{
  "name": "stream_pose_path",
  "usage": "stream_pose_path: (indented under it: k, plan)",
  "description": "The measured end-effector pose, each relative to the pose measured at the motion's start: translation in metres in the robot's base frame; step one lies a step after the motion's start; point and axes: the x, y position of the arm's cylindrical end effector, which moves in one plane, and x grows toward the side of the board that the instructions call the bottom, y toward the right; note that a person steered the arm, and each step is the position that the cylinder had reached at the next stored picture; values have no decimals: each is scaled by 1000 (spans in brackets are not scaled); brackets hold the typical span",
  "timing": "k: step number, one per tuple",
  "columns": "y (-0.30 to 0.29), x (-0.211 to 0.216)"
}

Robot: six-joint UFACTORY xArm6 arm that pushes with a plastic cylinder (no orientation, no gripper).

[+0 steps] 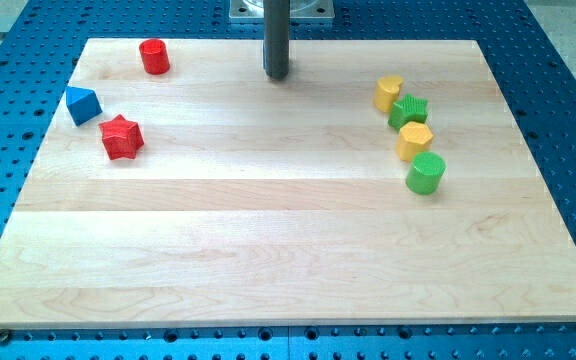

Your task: Put the blue triangle into the blue cube

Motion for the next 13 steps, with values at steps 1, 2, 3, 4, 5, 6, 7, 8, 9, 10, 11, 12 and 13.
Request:
stream_pose_path:
  k: [1,2,3,4,5,6,7,8,9,10,11,12,13]
  plan:
    - [-41,83]
    - [-119,71]
    - [-185,30]
    - [-286,3]
    - [-291,24]
    - [-276,93]
    - [-236,68]
    - [-119,35]
    - [-125,35]
    - [-168,29]
    - [-209,19]
    - [-189,6]
    - [-111,6]
